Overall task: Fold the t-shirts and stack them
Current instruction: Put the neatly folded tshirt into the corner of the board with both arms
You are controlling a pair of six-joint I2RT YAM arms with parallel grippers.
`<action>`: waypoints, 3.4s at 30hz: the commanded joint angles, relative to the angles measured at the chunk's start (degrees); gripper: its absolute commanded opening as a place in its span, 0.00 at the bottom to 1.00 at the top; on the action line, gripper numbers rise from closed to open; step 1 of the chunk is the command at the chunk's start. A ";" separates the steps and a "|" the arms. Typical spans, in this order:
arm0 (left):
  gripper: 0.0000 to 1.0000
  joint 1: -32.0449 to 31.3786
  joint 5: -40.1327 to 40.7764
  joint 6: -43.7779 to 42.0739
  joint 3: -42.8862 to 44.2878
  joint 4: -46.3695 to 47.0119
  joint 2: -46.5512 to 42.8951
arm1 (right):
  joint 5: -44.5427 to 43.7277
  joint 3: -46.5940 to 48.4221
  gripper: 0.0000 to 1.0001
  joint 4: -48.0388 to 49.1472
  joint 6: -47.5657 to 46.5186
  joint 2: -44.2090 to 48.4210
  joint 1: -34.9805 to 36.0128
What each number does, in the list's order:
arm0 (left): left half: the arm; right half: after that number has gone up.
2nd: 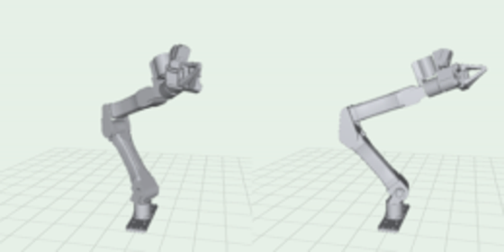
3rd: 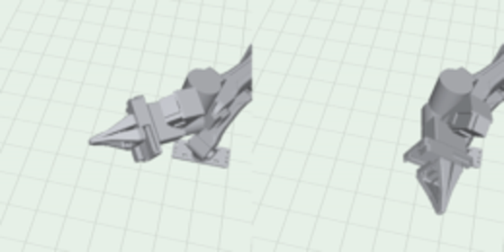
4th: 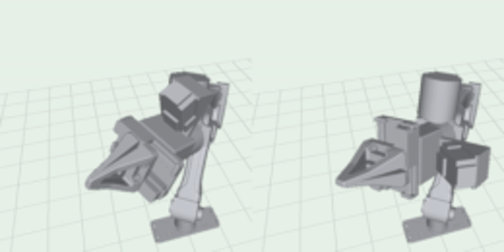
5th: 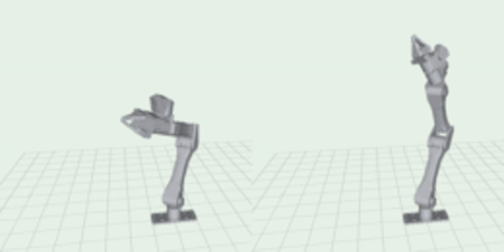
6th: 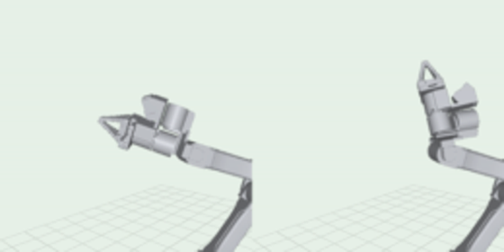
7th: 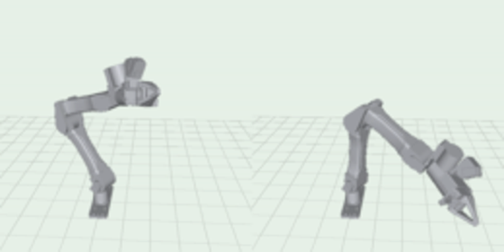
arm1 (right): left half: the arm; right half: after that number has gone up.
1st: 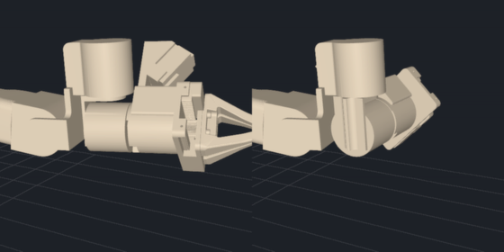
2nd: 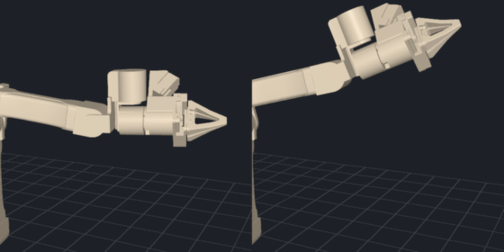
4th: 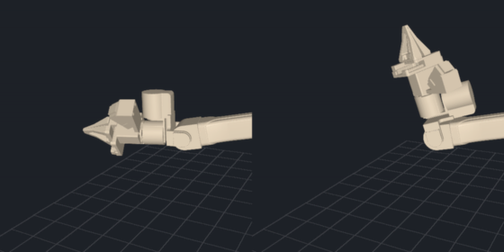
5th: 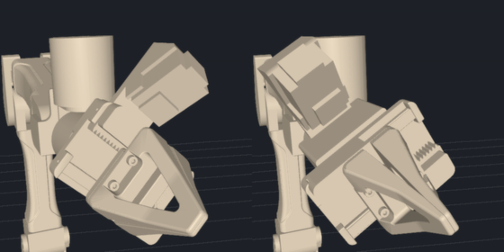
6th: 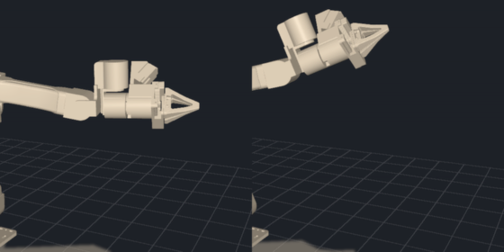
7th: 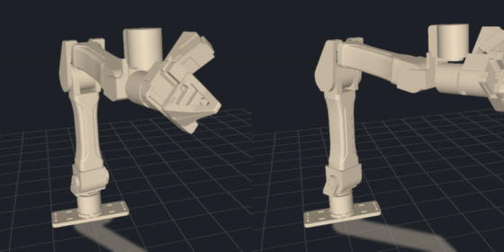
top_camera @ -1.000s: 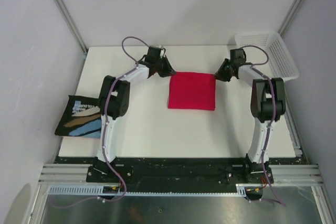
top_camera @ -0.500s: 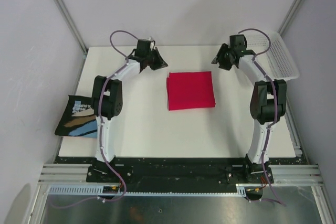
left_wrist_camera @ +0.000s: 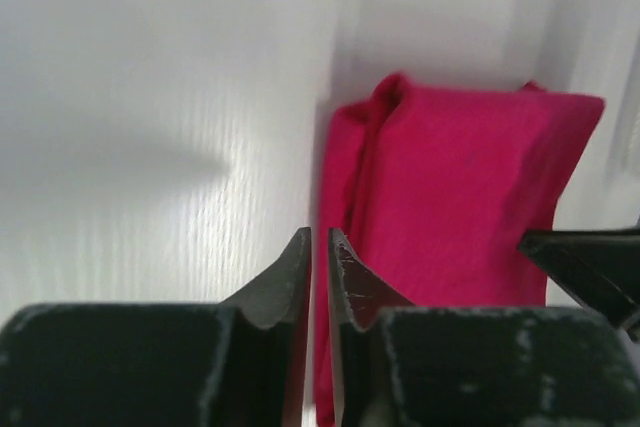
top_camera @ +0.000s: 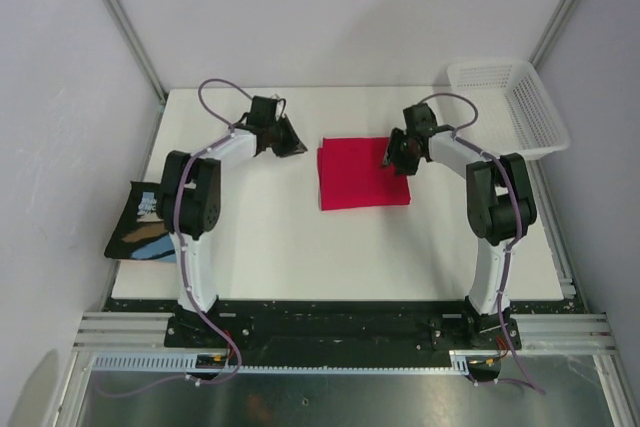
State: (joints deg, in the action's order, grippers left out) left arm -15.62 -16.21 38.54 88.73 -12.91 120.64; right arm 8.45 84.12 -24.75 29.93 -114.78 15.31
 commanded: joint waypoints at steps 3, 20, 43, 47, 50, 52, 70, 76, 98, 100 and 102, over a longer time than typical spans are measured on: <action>0.26 0.94 4.62 -0.77 -15.05 0.02 -19.28 | -0.76 -6.75 0.52 2.20 0.38 2.32 -0.40; 0.56 13.16 33.67 -10.52 -37.68 -16.39 -44.37 | -2.07 -18.15 0.52 3.48 -0.40 11.06 -7.37; 0.56 13.62 45.81 -12.13 -18.09 -20.82 -16.33 | 3.55 -20.62 0.52 4.97 -0.12 16.17 -9.23; 0.51 13.64 46.24 -11.65 -17.09 -21.78 -13.56 | 4.01 -20.57 0.51 5.03 -0.08 16.06 -9.26; 0.47 13.60 45.50 -10.34 -17.88 -22.04 -12.71 | 4.31 -20.62 0.51 5.07 -0.01 16.01 -9.26; 0.45 13.60 45.22 -9.52 -18.68 -22.13 -12.58 | 4.41 -20.63 0.51 5.11 -0.02 16.00 -9.25; 0.00 6.87 32.23 5.40 -19.12 -22.39 -17.66 | 4.22 -20.63 0.51 4.91 0.56 17.93 -9.16; 0.00 1.44 29.88 12.30 -12.51 -22.31 -14.52 | 3.47 -20.57 0.51 4.23 0.33 18.81 -9.13; 0.61 0.92 11.01 -6.76 21.61 -21.70 4.33 | -2.70 -20.81 0.60 -3.32 -3.87 25.56 -7.92; 0.65 -0.25 10.53 -8.49 20.07 -21.61 0.84 | -3.39 -21.58 0.59 -4.41 -3.64 26.97 -7.31; 0.65 -2.06 10.35 -9.67 17.99 -21.52 -2.27 | -3.89 -22.87 0.57 -4.82 -3.06 28.56 -6.63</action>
State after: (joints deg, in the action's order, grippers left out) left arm -14.52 -2.74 35.05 107.61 -35.64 128.29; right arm 7.01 63.07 -26.61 27.31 -90.67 7.38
